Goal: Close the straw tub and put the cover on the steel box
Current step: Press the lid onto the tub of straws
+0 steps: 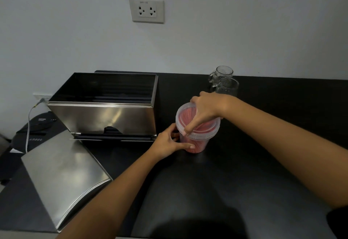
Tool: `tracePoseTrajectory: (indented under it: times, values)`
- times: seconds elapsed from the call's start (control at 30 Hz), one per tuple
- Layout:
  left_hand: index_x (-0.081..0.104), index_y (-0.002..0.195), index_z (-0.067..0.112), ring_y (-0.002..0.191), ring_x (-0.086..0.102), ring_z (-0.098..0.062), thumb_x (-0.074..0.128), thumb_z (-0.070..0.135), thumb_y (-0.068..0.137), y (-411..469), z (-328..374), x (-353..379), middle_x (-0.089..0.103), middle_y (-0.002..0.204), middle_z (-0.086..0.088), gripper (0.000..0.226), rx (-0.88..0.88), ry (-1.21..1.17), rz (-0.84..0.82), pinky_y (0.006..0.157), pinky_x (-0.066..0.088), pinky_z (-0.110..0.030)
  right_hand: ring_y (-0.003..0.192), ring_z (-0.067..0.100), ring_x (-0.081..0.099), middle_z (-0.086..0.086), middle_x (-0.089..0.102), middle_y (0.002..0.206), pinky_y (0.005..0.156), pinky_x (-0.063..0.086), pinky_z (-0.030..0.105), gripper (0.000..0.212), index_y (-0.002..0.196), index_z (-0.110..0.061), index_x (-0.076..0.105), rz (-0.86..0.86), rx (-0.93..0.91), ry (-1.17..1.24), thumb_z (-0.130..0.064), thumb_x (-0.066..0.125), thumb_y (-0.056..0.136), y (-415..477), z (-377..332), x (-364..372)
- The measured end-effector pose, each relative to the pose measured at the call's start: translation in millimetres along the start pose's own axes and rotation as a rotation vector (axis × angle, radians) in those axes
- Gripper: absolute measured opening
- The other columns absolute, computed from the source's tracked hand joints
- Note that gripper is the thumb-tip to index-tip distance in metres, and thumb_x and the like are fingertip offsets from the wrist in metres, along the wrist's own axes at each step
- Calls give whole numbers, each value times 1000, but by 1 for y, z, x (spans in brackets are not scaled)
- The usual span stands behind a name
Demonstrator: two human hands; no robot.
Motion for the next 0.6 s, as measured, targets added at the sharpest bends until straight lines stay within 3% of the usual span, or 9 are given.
tracePoseTrajectory:
  times: [0.07, 0.17, 0.27, 0.37, 0.5, 0.6]
  values:
    - [49, 105, 49, 106, 55, 1, 87, 32, 49, 0, 1, -1, 61, 113, 14, 70, 0, 2, 5, 79, 48, -11, 126, 33, 35, 10, 26, 142, 88, 43, 42, 119, 143, -23, 14, -24, -38, -2, -75, 63, 49, -1, 4, 6]
    - [46, 110, 48, 113, 54, -6, 87, 32, 49, -1, 2, -1, 58, 121, 8, 76, 10, 10, 18, 92, 45, -22, 132, 28, 24, 4, 19, 142, 104, 32, 43, 126, 144, -25, 3, -78, -98, 81, -69, 71, 47, -3, 11, 14]
    - [46, 110, 47, 113, 53, -7, 87, 29, 51, -2, 3, -1, 58, 121, 8, 74, 21, 7, 36, 88, 43, -17, 124, 21, 32, 1, 28, 135, 93, 36, 34, 124, 143, -22, 12, 37, -146, 88, -71, 70, 45, -3, 12, 9]
    - [48, 119, 35, 116, 53, -10, 87, 28, 52, -3, 3, -1, 58, 123, 4, 78, 41, 15, 63, 91, 43, -18, 110, 14, 37, -1, 35, 128, 81, 36, 29, 124, 140, -19, 22, 163, -164, 57, -77, 65, 40, -4, 10, 5]
    - [47, 127, 22, 116, 53, -11, 86, 28, 54, -6, 8, 0, 58, 124, 1, 83, 69, 78, 97, 96, 44, -25, 99, 9, 34, -2, 38, 120, 80, 39, 31, 125, 138, -18, 27, 247, -156, 108, -81, 61, 35, -7, 14, 5]
    - [47, 128, 19, 116, 53, -13, 85, 28, 55, -8, 10, -1, 58, 125, 0, 83, 77, 97, 124, 99, 44, -29, 104, 12, 37, -2, 39, 121, 83, 40, 33, 125, 137, -17, 29, 276, -148, 132, -80, 62, 35, -8, 13, 6]
Point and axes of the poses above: each hand's wrist, its own y-axis towards the middle knuckle, its own x-axis out of the palm, z = x × y, the point moved 10 cm from there along y, towards the middle knuckle
